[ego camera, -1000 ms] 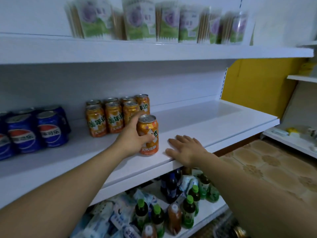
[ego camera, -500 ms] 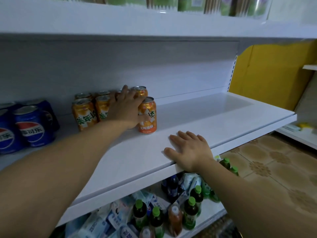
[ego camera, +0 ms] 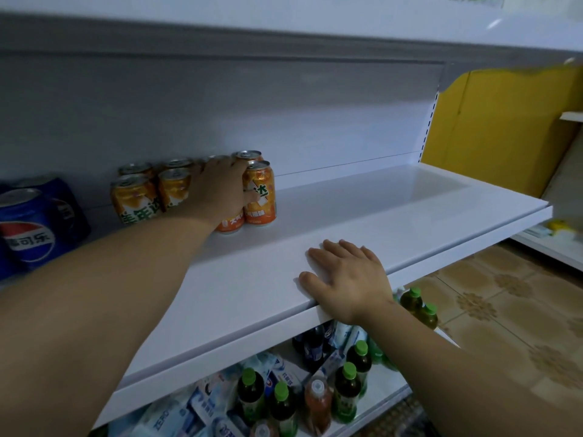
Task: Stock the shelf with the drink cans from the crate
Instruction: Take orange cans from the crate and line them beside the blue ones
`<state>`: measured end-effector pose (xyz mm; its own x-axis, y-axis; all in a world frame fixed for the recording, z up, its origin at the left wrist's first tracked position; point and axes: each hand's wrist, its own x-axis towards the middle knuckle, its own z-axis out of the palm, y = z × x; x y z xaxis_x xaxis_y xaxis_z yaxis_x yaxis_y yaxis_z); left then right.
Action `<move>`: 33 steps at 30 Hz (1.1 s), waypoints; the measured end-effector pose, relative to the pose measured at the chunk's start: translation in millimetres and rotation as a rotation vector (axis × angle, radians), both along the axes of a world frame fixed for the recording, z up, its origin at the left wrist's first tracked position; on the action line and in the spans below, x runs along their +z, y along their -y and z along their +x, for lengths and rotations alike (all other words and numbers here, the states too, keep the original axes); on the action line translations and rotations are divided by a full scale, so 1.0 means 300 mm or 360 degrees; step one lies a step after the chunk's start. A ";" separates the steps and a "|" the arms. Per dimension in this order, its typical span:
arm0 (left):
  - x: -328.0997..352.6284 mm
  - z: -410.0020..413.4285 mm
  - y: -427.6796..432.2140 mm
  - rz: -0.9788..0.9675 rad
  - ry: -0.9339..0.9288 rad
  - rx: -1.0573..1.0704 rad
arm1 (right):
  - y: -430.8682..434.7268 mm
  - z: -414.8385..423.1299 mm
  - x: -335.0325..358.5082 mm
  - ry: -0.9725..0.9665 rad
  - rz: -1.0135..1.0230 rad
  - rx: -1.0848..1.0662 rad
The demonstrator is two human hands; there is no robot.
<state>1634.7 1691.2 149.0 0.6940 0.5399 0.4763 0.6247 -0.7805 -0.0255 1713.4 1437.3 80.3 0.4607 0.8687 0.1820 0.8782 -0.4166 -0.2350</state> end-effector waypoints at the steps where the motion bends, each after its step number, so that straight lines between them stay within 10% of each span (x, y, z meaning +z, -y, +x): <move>1: -0.004 0.010 0.002 0.0032 0.0004 0.0035 | 0.001 -0.001 0.000 -0.0001 0.0001 -0.0001; 21: -0.057 -0.003 0.004 0.0341 0.0007 0.0035 | -0.007 0.010 -0.018 0.0009 0.0003 -0.0020; 33: 0.011 -0.052 0.298 -0.0304 -0.0062 -0.0212 | 0.134 0.068 0.045 -0.0088 -0.0216 -0.0146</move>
<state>1618.9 1601.8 152.3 0.7811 0.5200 0.3456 0.5172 -0.8490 0.1083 1733.9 1397.0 93.6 0.5450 0.8376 0.0380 0.8225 -0.5254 -0.2178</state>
